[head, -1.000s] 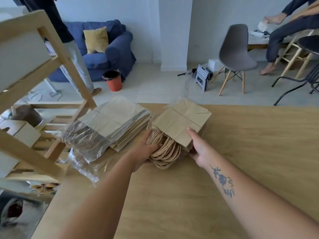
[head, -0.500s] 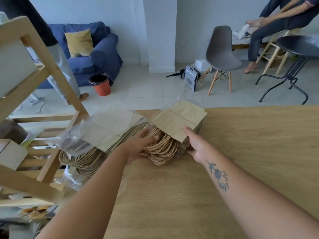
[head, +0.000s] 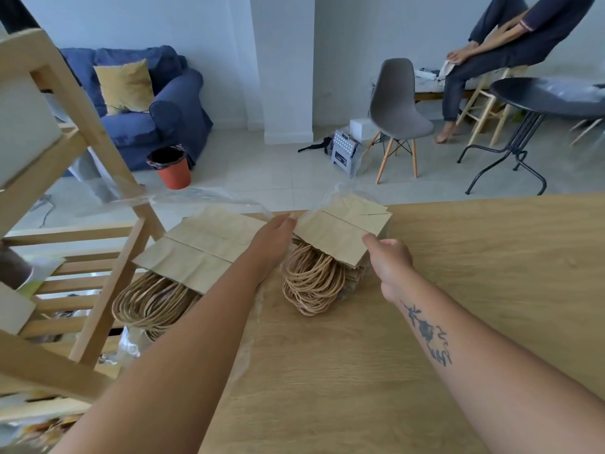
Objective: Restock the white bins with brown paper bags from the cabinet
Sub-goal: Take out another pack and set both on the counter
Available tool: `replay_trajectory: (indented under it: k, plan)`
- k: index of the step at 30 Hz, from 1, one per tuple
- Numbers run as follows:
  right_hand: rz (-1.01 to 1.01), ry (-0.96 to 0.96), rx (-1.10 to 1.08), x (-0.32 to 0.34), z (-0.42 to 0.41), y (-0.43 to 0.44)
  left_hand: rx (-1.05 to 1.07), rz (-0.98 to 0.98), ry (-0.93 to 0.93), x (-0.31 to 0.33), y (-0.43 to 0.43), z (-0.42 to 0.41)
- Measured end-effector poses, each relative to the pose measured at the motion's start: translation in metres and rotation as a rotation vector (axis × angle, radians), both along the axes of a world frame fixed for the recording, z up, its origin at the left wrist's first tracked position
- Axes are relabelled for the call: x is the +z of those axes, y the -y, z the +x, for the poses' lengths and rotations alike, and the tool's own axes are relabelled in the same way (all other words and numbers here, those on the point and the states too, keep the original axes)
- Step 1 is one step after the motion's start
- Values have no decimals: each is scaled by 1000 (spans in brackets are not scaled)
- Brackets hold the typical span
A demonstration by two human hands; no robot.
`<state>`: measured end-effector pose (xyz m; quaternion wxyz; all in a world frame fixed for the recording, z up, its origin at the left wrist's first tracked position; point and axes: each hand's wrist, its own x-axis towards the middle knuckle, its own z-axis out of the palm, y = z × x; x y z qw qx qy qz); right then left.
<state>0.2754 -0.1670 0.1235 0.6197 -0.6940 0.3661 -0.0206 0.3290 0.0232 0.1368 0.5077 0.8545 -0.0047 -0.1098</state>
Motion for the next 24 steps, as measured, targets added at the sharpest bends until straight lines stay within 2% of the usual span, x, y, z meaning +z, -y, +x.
replay_trajectory:
  k: [5,12,24]
  plan:
    - [116,-59,-17,-3,12,-3,-22,-31,-71,-6,3,11]
    - [268,-97,-30,3,20,-6,-52,-50,-50,-16,0,22]
    - [510,-57,-23,10,32,-21,-78,-102,-107,-23,-9,32]
